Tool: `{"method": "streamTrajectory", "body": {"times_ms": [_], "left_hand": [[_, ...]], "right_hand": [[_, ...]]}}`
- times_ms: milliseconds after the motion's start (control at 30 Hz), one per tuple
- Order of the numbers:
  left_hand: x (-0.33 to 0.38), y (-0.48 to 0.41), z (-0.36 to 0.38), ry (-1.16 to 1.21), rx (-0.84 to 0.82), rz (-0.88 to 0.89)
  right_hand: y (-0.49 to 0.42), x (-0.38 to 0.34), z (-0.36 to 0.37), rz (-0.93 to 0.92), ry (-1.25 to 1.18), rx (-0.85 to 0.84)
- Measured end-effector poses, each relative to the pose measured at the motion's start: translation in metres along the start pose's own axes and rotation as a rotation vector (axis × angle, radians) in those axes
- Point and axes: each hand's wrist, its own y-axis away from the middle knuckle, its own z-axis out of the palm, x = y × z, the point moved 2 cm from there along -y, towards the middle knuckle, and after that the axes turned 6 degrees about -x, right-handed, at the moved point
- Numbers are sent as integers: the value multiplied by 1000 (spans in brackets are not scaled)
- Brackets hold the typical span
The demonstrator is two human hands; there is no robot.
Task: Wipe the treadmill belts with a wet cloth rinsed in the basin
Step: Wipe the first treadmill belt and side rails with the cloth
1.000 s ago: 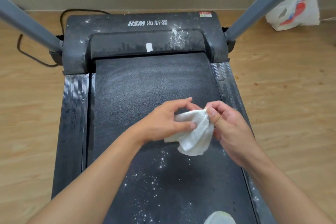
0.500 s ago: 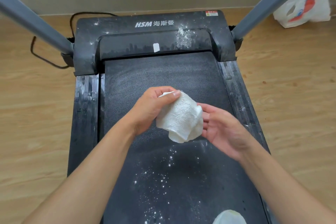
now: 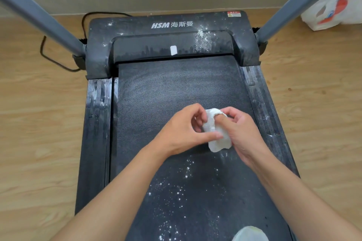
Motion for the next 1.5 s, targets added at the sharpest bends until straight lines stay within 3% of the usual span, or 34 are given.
{"method": "streamTrajectory", "body": {"times_ms": [300, 400, 500, 600, 667, 767, 833, 900, 933, 1000, 1067, 1100, 1167, 1267, 1400, 1500], "left_hand": [[-6, -6, -16, -11, 113, -11], [9, -5, -40, -10, 218, 80], [28, -7, -60, -74, 150, 107], [43, -11, -70, -104, 16, 112], [45, -17, -72, -193, 10, 138], [29, -23, -76, -388, 113, 176], [12, -20, -72, -445, 295, 148], [-3, -8, -65, -337, 527, -34], [-10, -3, -62, -267, 556, -188], [-25, 3, -48, -36, 301, -501], [-34, 8, -32, 222, -72, -625], [-37, 10, -26, 336, -188, -616], [-36, 11, -17, 549, -245, -544], [-32, 8, -15, 719, -109, -355], [-30, 1, -21, 585, 101, -254], [-24, -2, -29, 450, 242, -240]], "right_hand": [[-2, -3, -13, -132, 300, 46], [3, -4, -9, -124, 454, -109], [14, -7, 11, -18, 566, -318], [24, -9, 30, 153, 462, -451], [29, -9, 40, 185, 281, -526], [33, -12, 45, 173, -12, -557], [30, -12, 42, 172, -164, -531], [25, -12, 36, 163, -211, -498], [21, -10, 32, 149, -190, -485], [15, -6, 26, 127, -148, -452], [10, -2, 20, 130, -156, -416], [9, -1, 19, 136, -159, -411], [9, -1, 18, 140, -159, -425], [8, 1, 16, 172, -136, -444], [3, 11, 16, 172, -112, -410], [3, 14, 15, 126, 24, -277]]}}
